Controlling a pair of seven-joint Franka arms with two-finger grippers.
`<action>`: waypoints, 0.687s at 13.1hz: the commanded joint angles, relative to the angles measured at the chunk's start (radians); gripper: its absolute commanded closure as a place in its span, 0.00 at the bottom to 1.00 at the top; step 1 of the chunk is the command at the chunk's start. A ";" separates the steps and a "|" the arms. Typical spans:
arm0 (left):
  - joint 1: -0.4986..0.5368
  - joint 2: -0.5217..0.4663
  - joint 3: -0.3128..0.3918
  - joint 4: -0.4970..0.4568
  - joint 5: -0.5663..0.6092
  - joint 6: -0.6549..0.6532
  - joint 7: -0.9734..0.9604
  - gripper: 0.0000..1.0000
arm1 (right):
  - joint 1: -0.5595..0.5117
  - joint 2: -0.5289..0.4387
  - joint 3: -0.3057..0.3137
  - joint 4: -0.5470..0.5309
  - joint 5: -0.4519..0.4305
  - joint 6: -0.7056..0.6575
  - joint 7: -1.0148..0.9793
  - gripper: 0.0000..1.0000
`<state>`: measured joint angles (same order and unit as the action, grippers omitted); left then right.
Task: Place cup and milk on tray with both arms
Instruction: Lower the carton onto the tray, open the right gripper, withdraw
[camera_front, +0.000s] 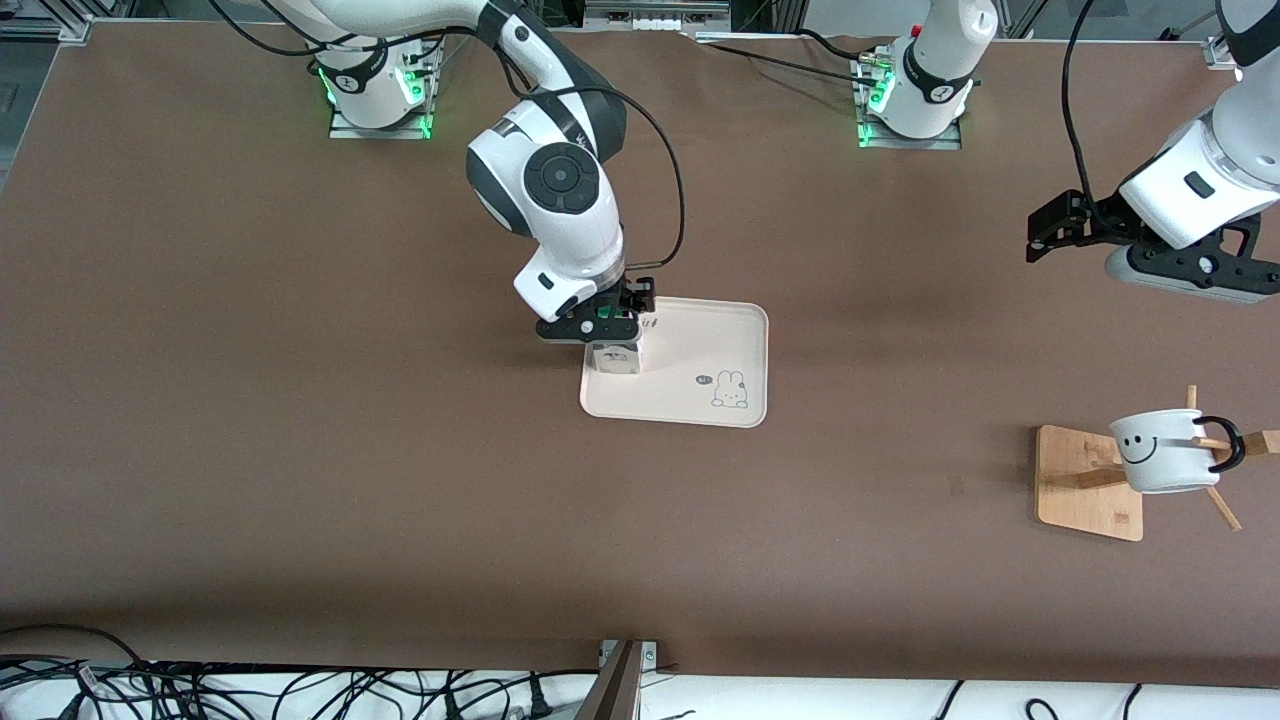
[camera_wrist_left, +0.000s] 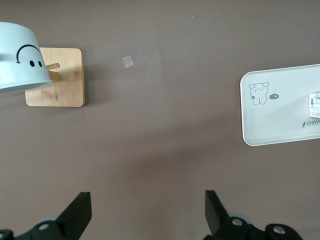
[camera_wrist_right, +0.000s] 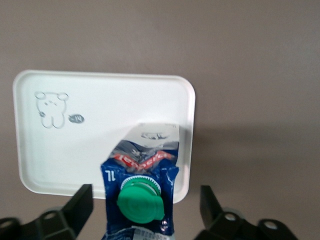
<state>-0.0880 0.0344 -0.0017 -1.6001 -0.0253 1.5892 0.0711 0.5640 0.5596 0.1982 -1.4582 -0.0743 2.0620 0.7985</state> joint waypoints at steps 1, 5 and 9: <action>0.002 0.013 0.002 0.034 -0.016 -0.026 0.013 0.00 | -0.024 -0.047 -0.008 0.077 -0.007 -0.121 0.013 0.00; 0.001 0.013 -0.001 0.032 -0.016 -0.026 0.006 0.00 | -0.172 -0.170 -0.016 0.111 0.075 -0.284 -0.150 0.00; 0.002 0.013 -0.001 0.034 -0.016 -0.026 0.013 0.00 | -0.213 -0.297 -0.159 0.089 0.145 -0.457 -0.387 0.00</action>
<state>-0.0887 0.0345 -0.0030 -1.6000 -0.0253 1.5892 0.0711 0.3514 0.3295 0.0930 -1.3315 0.0302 1.6624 0.5018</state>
